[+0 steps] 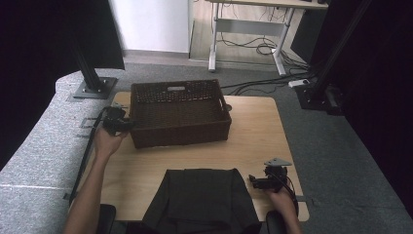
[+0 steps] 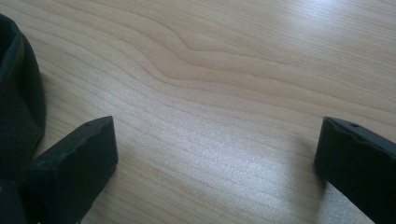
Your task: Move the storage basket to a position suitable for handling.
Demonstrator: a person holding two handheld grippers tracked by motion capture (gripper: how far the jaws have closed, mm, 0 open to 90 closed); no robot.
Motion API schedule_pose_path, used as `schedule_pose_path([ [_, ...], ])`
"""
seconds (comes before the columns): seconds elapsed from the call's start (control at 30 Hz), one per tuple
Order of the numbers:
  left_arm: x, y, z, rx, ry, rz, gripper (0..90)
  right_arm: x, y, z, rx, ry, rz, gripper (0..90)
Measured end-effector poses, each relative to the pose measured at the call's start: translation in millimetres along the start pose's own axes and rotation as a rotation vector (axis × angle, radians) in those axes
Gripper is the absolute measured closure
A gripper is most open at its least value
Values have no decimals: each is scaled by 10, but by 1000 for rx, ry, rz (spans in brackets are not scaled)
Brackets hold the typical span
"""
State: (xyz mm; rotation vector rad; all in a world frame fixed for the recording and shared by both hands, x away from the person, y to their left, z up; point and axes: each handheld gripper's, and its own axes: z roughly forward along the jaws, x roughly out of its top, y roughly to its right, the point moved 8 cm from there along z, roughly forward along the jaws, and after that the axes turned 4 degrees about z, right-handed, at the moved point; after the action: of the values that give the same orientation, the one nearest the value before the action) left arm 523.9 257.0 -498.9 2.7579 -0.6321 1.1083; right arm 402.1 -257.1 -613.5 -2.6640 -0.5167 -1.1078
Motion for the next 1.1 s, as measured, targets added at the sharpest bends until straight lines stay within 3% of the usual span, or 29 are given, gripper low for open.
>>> schedule_pose_path([
  [0.27, 43, 183, 25, -11, -11, 58, 689, 0, 0, 0, 0, 0, 1, 0],
  [0.7, 69, 484, 46, -84, 26, 85, 689, 0, 0, 0, 0, 0, 0, 0],
  [1.1, -7, 668, -29, -108, 38, 113, 690, -7, -7, -7, 4, -2, -3, 0],
])
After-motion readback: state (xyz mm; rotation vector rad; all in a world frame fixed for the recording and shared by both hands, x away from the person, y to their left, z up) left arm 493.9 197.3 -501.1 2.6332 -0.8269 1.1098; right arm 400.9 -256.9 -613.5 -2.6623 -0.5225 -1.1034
